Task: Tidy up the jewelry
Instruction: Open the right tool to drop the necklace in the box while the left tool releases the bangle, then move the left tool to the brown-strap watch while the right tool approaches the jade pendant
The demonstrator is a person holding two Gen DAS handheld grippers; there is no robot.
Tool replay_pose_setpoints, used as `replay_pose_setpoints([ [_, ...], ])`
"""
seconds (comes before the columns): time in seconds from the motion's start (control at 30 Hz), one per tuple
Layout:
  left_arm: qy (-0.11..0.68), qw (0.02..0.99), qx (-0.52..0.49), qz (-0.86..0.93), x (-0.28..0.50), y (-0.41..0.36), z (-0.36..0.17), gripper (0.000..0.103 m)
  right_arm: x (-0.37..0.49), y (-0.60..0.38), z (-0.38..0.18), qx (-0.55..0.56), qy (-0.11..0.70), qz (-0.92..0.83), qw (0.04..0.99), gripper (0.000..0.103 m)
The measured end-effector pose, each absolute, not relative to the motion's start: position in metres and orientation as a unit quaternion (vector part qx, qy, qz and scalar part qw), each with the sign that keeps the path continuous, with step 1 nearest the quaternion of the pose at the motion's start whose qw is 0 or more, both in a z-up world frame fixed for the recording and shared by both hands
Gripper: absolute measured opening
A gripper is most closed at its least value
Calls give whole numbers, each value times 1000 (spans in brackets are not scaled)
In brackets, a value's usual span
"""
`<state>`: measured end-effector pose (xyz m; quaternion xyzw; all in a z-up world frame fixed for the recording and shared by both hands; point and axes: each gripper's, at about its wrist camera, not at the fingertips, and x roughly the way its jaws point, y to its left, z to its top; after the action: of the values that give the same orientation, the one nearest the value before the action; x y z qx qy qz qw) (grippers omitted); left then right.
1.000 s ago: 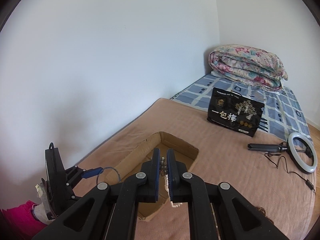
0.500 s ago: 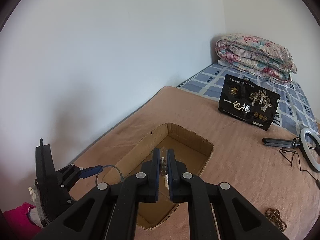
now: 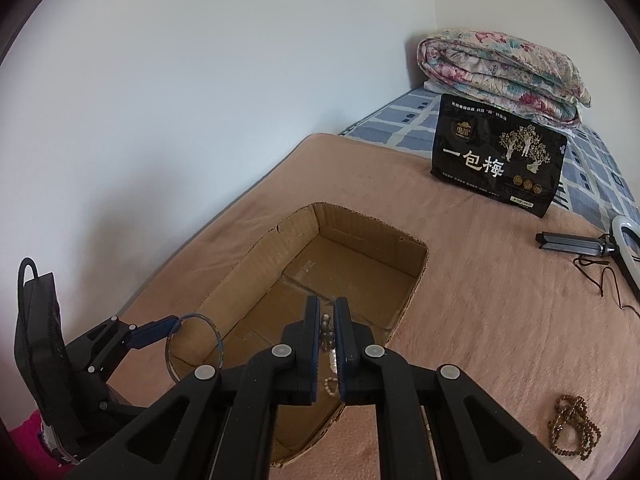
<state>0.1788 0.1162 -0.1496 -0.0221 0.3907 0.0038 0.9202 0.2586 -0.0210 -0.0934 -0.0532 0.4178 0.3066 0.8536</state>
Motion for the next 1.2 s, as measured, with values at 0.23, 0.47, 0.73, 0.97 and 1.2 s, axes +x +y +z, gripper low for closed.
replay_pose_setpoints([
  [0.23, 394, 919, -19, 1, 184, 115, -153, 74, 270, -18, -109, -50, 431, 297, 851, 4],
  [0.47, 395, 919, -16, -3, 187, 111, -155, 74, 276, -19, -117, -42, 440, 295, 847, 5],
  [0.73, 392, 920, -14, -5, 187, 108, -153, 79, 274, -20, -113, -37, 432, 291, 853, 46],
  [0.97, 389, 921, -13, 0, 184, 107, -149, 83, 267, -21, -106, -42, 420, 288, 860, 87],
  [1.2, 388, 922, -18, 3, 180, 107, -146, 84, 261, -30, -104, -38, 417, 278, 864, 95],
])
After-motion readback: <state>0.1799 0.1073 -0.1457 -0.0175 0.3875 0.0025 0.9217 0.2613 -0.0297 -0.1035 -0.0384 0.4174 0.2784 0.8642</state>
